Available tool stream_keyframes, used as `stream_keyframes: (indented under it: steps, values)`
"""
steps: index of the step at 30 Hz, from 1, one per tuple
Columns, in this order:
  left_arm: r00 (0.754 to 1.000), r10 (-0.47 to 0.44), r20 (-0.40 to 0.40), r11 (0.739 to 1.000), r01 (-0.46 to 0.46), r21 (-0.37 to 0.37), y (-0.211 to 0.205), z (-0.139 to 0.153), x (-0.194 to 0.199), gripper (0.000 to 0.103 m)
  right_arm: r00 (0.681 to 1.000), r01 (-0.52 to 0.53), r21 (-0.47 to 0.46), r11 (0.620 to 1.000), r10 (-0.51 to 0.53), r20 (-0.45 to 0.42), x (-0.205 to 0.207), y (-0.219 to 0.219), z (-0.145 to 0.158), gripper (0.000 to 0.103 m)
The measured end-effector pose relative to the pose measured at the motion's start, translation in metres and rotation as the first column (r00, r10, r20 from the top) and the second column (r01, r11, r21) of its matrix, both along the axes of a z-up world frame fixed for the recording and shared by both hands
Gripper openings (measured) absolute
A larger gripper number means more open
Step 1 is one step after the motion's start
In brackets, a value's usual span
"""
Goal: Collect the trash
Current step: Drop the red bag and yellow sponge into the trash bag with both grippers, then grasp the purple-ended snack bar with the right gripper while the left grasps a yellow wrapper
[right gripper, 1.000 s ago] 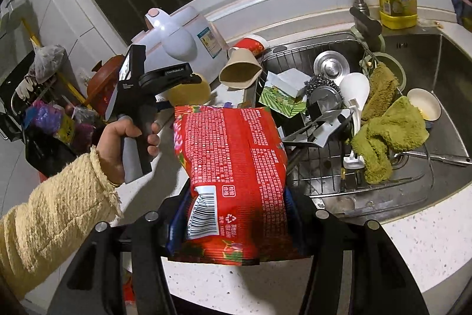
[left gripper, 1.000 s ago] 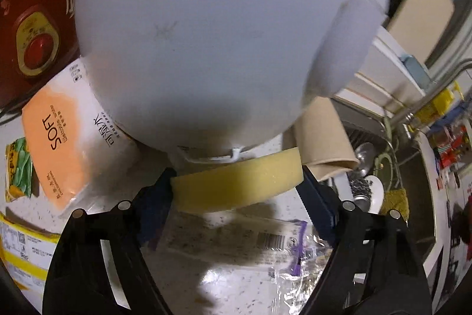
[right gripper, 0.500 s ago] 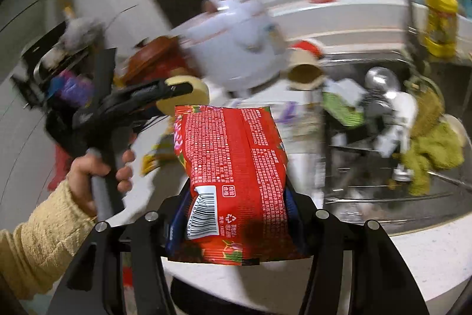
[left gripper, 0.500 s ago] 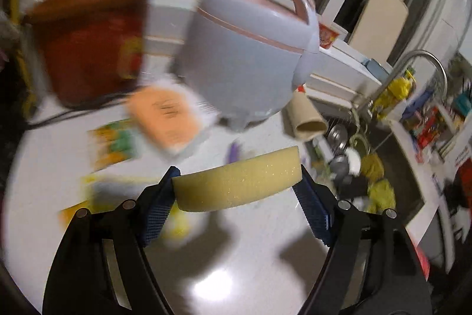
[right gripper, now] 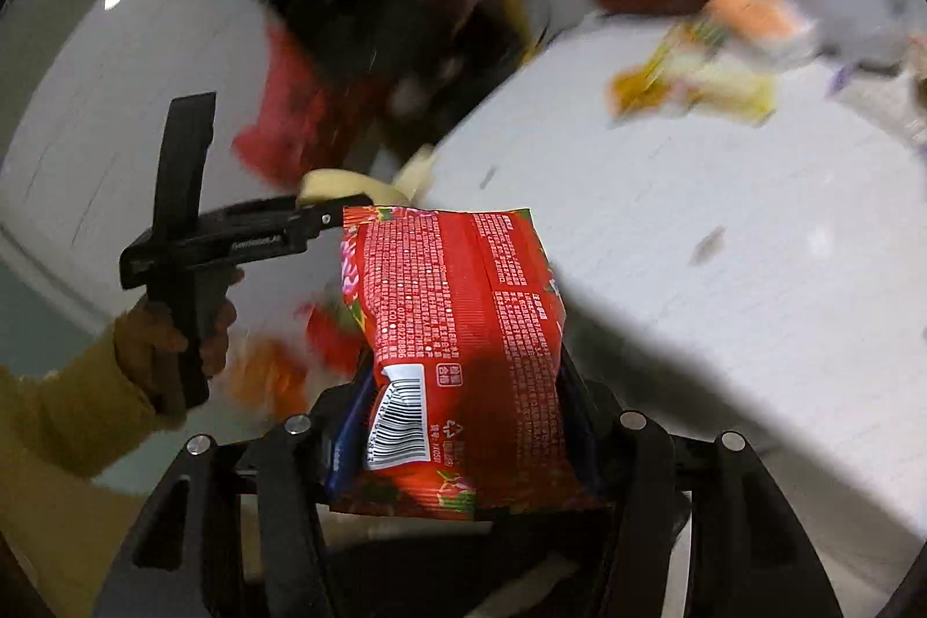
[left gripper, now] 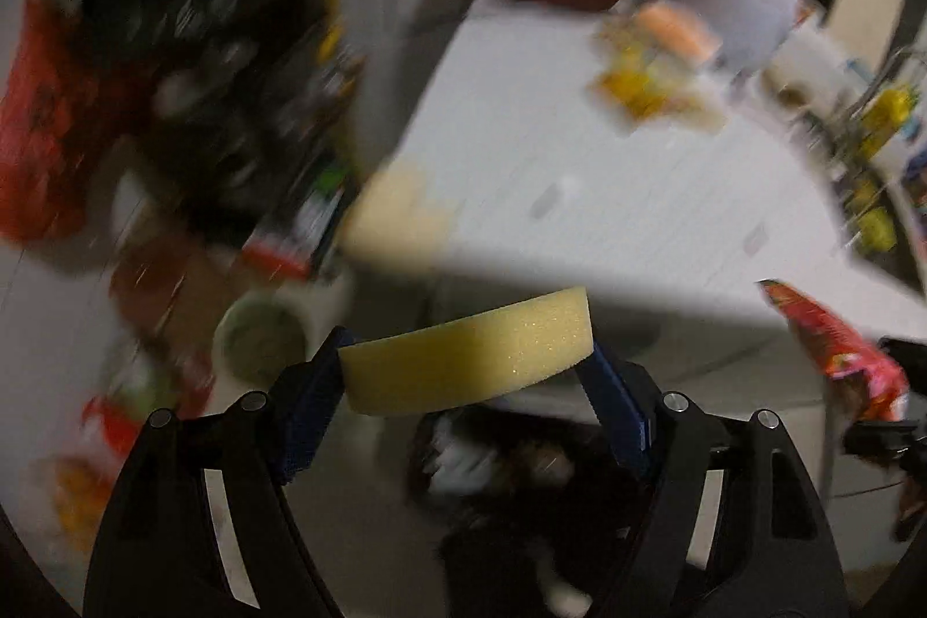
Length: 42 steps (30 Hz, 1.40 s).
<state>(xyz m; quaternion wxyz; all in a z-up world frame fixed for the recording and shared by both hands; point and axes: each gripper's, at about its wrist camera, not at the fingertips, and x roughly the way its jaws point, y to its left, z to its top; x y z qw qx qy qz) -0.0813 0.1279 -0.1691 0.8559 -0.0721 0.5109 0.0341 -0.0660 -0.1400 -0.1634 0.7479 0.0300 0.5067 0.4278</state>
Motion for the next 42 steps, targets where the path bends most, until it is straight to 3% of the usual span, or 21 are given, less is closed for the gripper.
stream_keyframes:
  steps: [3,5,8,11,14,16,17,19,21,23,27,29,31,34,37,40,42]
  values:
    - [0.994,0.012,-0.111,0.999,-0.016,-0.043,0.022,-0.055,-0.025,0.076,0.996,-0.038,-0.083,0.996,0.030,-0.086,-0.016,0.025,-0.038,0.056]
    - [0.981,-0.010,-0.192,0.997,-0.004,-0.075,0.025,-0.107,-0.036,0.076,0.990,-0.047,-0.143,0.989,0.027,-0.138,-0.025,0.036,-0.075,0.056]
    - [0.962,-0.063,-0.265,0.993,0.032,-0.117,0.020,-0.171,-0.047,0.076,0.972,-0.027,-0.248,0.968,-0.032,-0.232,-0.030,0.042,-0.144,0.056]
    - [0.930,-0.137,-0.342,0.985,0.090,-0.149,0.001,-0.244,-0.047,0.076,0.956,-0.026,-0.381,0.924,-0.088,-0.278,-0.032,0.043,-0.227,0.056]
    - [0.896,-0.165,-0.412,0.976,0.089,-0.199,-0.016,-0.311,-0.033,0.076,0.937,-0.013,-0.459,0.888,-0.150,-0.316,-0.026,0.039,-0.291,0.056]
    - [0.876,-0.179,-0.448,0.976,0.102,-0.190,-0.030,-0.338,-0.020,0.082,0.935,-0.004,-0.511,0.860,-0.179,-0.307,-0.025,0.032,-0.324,0.058]
    - [0.852,-0.194,-0.486,0.975,0.113,-0.190,-0.038,-0.357,-0.011,0.084,0.933,0.002,-0.538,0.843,-0.195,-0.303,-0.023,0.031,-0.339,0.062]
    - [0.821,-0.213,-0.529,0.974,0.135,-0.181,-0.049,-0.376,-0.005,0.085,0.925,0.022,-0.581,0.814,-0.237,-0.298,-0.018,0.025,-0.362,0.076]
    - [0.781,-0.238,-0.577,0.971,0.173,-0.166,-0.059,-0.392,0.001,0.087,0.921,0.043,-0.608,0.793,-0.267,-0.284,-0.013,0.019,-0.374,0.080]
    - [0.766,-0.254,-0.590,0.967,0.202,-0.154,-0.062,-0.394,0.000,0.087,0.915,0.047,-0.622,0.782,-0.284,-0.288,-0.012,0.015,-0.381,0.082]
    - [0.763,-0.261,-0.591,0.965,0.212,-0.153,-0.056,-0.382,-0.007,0.087,0.915,0.085,-0.608,0.789,-0.303,-0.265,-0.013,0.006,-0.362,0.082]
    - [0.766,-0.257,-0.590,0.966,0.220,-0.135,-0.053,-0.371,-0.010,0.087,0.922,0.113,-0.569,0.815,-0.300,-0.246,-0.016,0.004,-0.333,0.082]
    - [0.770,-0.266,-0.580,0.964,0.210,-0.164,-0.055,-0.358,-0.007,0.087,0.945,0.120,-0.525,0.843,-0.260,-0.200,-0.020,0.003,-0.290,0.082]
    - [0.811,-0.285,-0.512,0.956,0.201,-0.214,-0.051,-0.313,-0.004,0.087,0.966,0.130,-0.442,0.888,-0.213,-0.144,-0.022,0.003,-0.226,0.082]
    - [0.844,-0.305,-0.441,0.941,0.194,-0.279,-0.053,-0.266,-0.003,0.087,0.983,0.156,-0.310,0.938,-0.178,-0.044,-0.017,-0.004,-0.136,0.084]
    - [0.877,-0.320,-0.358,0.904,0.170,-0.393,-0.055,-0.215,-0.002,0.088,0.976,0.216,-0.192,0.957,-0.205,0.077,-0.005,-0.022,-0.060,0.089]
    - [0.899,-0.324,-0.294,0.870,0.161,-0.466,-0.059,-0.181,0.000,0.090,0.949,0.286,-0.155,0.946,-0.257,0.184,0.007,-0.042,-0.020,0.094]
